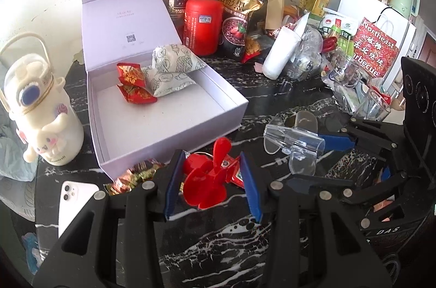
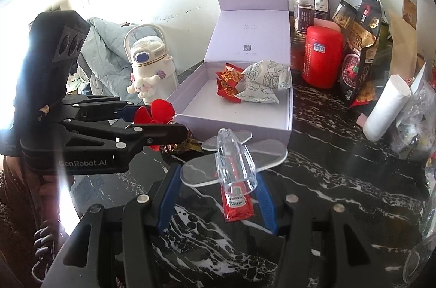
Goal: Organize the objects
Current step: 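Lift the pinwheel and airplane and carry them toward the lavender box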
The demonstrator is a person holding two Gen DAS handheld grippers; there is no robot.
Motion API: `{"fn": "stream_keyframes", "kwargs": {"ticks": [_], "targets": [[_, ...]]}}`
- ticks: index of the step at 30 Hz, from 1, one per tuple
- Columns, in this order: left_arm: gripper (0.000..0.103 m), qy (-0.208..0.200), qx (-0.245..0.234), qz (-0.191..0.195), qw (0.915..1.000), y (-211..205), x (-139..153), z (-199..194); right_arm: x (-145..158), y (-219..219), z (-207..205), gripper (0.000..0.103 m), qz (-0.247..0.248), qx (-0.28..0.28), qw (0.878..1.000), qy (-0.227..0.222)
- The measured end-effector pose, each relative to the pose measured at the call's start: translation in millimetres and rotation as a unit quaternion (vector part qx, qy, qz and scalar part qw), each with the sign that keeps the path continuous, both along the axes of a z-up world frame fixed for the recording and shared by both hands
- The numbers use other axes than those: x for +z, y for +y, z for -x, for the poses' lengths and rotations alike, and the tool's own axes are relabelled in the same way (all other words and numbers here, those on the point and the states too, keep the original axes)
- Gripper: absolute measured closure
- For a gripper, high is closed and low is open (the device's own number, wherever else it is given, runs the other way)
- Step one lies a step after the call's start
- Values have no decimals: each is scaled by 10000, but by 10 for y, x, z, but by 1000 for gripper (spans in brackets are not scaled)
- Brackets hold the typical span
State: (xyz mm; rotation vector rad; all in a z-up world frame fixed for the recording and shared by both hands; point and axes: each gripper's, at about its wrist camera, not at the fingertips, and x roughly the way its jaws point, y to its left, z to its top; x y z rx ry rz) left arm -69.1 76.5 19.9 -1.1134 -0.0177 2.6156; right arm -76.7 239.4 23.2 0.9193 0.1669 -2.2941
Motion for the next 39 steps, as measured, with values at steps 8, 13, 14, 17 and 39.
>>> {"fn": "stream_keyframes", "kwargs": {"ticks": [8,13,14,17,39], "targets": [[63,80,40,-11,10000,-113,113,212,170,-118,176,49,14,145,9998,139],[63,98,136,3,9999,-177,169,350,246,-190,307,49,4,240,9995,204],[63,98,156,9,9998,-191,177,381,256,-207,340,49,-4,251,9995,212],[63,106,211,51,9997,-228,200,475,277,-249,444,49,-15,274,9994,226],[63,-220,421,165,9987,-455,-46,1200,2,-536,1254,49,-57,527,9986,-77]]}}
